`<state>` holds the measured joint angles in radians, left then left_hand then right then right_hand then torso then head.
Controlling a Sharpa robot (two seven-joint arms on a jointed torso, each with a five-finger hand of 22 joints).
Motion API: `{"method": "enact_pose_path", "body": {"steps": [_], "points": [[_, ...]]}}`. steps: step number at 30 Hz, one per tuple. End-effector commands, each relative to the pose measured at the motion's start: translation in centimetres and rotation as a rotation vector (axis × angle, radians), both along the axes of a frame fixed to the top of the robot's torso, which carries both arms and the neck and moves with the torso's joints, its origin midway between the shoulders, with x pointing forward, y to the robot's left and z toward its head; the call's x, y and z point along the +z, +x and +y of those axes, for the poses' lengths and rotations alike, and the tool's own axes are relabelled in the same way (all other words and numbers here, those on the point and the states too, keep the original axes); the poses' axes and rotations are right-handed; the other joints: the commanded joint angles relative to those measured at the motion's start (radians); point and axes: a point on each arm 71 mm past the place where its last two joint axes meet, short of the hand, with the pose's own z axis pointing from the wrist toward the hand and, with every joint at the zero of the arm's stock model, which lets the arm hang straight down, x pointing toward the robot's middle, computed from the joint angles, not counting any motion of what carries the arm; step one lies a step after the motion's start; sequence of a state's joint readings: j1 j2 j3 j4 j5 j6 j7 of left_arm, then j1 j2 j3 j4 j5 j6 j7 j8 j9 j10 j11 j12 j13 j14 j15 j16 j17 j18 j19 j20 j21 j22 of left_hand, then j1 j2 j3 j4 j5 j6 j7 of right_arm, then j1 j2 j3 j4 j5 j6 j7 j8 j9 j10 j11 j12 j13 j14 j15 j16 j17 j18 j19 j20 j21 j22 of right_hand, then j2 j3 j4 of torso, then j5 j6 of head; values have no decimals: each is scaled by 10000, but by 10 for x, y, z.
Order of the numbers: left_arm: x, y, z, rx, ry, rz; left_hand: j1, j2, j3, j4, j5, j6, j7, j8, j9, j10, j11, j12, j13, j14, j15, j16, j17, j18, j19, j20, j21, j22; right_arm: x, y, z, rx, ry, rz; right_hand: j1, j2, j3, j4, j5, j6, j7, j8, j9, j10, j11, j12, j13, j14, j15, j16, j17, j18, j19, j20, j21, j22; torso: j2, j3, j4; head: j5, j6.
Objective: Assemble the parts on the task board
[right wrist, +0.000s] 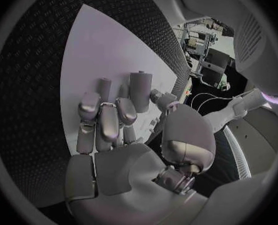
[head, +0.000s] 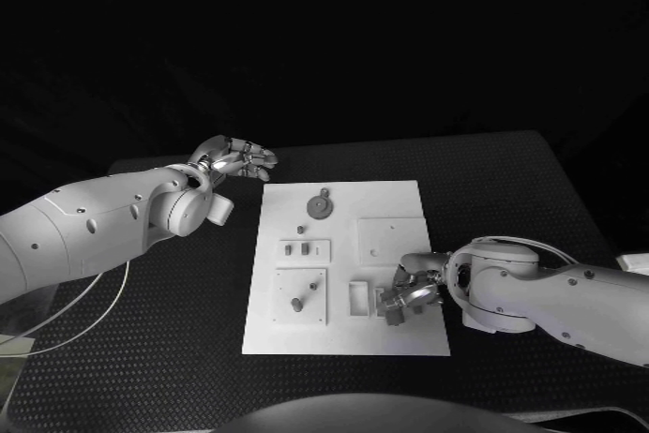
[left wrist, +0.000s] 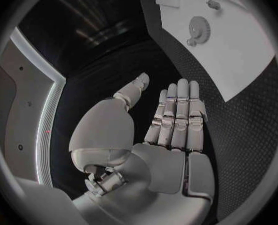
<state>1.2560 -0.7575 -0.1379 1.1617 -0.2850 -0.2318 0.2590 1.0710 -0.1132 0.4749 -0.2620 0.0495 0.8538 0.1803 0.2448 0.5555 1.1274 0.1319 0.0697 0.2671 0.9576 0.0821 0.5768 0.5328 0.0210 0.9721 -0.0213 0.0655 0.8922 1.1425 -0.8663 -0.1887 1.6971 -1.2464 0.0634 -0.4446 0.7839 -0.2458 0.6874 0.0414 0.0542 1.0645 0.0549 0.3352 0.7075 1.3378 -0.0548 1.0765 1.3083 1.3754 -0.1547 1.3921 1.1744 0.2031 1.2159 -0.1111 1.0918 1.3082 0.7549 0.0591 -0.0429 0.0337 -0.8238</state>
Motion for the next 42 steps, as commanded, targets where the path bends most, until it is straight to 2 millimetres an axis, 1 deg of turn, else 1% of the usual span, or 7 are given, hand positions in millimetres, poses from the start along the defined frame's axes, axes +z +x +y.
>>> {"method": "enact_pose_path", "body": {"steps": [1, 6, 8, 12, 21, 36, 42], "points": [[1, 0, -2, -163, -45, -59, -94, 31, -4, 42, 27, -37, 27, 43, -15, 18, 53, -9, -16, 80, 2, -70, 15, 13, 24, 49, 35, -17, -9, -5, -1, 173, -299, 242, 326, 394, -80, -501, -5, 54, 42, -213, 21, -79, 39, -39, 388, -75, 0, 70, -32, 587, -60, 20, -35, 124, 0, -5, 3, 14, -29], [1, 0, -2, -158, -44, -62, -93, 31, -2, 43, 27, -40, 30, 42, -17, 17, 54, -10, -17, 80, 2, -74, 20, 13, 24, 49, 35, -18, -8, -3, -5, 31, -473, -37, 563, 1468, -328, -2172, 1, 124, 68, -345, 25, -124, 51, -43, 305, -140, 27, 99, -179, 587, -130, 116, -47, 133, -4, -16, -9, 12, -38], [1, 0, -2, -163, -45, -58, -92, 32, -2, 44, 27, -41, 31, 42, -17, 16, 54, -10, -18, 81, 2, -76, 22, 13, 23, 49, 35, -19, -8, -2, -6, -46, -481, -62, 502, 1660, -315, -2617, 0, 168, 65, -387, 21, -135, 59, -62, 260, -154, 32, 105, -238, 587, -121, 154, -63, 121, -4, -20, -9, 20, -45], [1, 0, -2, -151, -40, -61, -91, 32, -1, 45, 27, -42, 32, 42, -18, 16, 54, -10, -19, 81, 2, -78, 24, 13, 23, 49, 35, -20, -8, -3, -7, -178, -339, 92, 407, 1872, -248, -2868, -3, 217, 62, -420, 18, -115, 51, -36, 238, -154, 32, 121, -272, 587, -95, 180, -78, 109, -2, -19, -7, 25, -52], [1, 0, -2, -142, -35, -58, -92, 33, 0, 50, 27, -43, 36, 42, -20, 16, 55, -10, -22, 83, 2, -85, 33, 13, 22, 49, 36, -23, 1, -2, -8, -421, -1, 250, 86, 2111, -175, -2970, -3, 313, 47, -463, 12, -48, 42, 51, 223, -129, 28, 175, -282, 587, -51, 224, -89, 102, 2, -19, -4, 17, -61], [1, 0, -3, -159, -37, -42, -86, 33, 6, 53, 27, -44, 40, 43, -22, 16, 55, -9, -26, 86, 2, -95, 46, 14, 22, 49, 36, -28, 30, 5, 1, -1091, 1219, 211, -53, 2069, -142, -2984, -4, 380, 32, -480, 6, -1, 27, 114, 226, -116, 16, 210, -284, 587, -19, 226, -85, 104, 4, -20, -7, 18, -35], [1, 0, -4, -177, -42, -33, -91, 32, 5, 59, 27, -45, 41, 44, -23, 16, 55, -9, -28, 86, 3, -100, 51, 12, 22, 50, 37, -30, 30, 10, 9, -1266, 1369, 612, -348, 2058, -118, -2740, -4, 408, 27, -531, -18, -14, 23, 88, 184, -136, 9, 218, -342, 587, 2, 231, -109, 91, 7, -27, 4, 34, -47]]}}
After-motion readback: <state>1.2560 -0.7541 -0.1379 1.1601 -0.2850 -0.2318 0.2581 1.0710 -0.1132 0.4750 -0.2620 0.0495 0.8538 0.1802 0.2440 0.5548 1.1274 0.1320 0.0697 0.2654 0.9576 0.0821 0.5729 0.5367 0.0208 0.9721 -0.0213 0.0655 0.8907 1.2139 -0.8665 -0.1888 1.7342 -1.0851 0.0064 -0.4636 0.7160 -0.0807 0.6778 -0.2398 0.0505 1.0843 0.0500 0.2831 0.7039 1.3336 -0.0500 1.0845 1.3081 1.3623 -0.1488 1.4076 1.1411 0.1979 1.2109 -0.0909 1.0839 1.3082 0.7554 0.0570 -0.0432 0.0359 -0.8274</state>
